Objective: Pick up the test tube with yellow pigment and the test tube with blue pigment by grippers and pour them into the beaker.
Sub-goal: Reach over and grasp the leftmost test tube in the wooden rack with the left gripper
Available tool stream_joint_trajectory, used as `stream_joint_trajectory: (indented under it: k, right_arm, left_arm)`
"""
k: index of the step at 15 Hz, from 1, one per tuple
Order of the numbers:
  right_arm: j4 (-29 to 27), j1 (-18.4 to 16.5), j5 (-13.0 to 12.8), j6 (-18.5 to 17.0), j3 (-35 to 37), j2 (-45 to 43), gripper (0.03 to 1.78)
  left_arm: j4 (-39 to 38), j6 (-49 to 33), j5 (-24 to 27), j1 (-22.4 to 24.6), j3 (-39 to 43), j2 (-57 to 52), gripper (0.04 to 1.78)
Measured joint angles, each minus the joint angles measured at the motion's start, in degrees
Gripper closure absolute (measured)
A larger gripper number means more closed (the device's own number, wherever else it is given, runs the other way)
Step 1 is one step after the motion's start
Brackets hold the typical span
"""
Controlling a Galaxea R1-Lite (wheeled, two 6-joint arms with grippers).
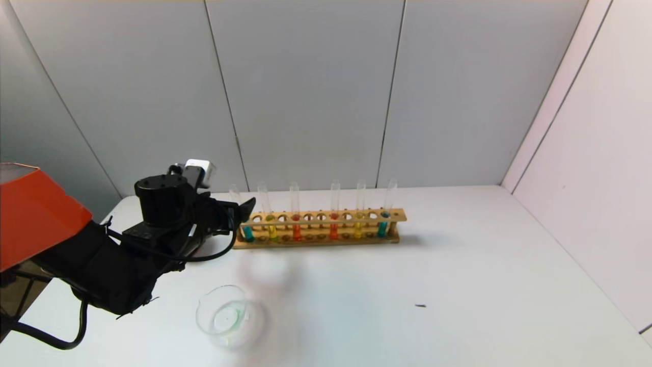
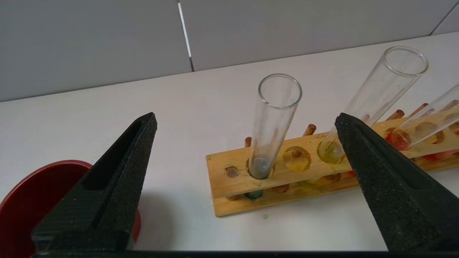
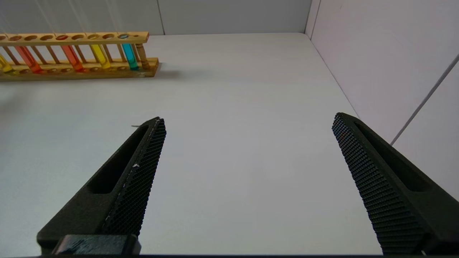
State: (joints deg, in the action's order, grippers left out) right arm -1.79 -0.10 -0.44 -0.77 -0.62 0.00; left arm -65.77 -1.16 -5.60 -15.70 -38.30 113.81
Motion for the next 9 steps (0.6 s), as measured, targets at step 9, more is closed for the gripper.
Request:
stream_joint_trajectory:
  k: [9]
  right_arm:
    - [0.00,0.00,0.00,0.00,0.00,0.00,0.11]
  left_arm:
    - [-2.97,-1.16,-0.05,-0.76,-3.34,3.94,0.07]
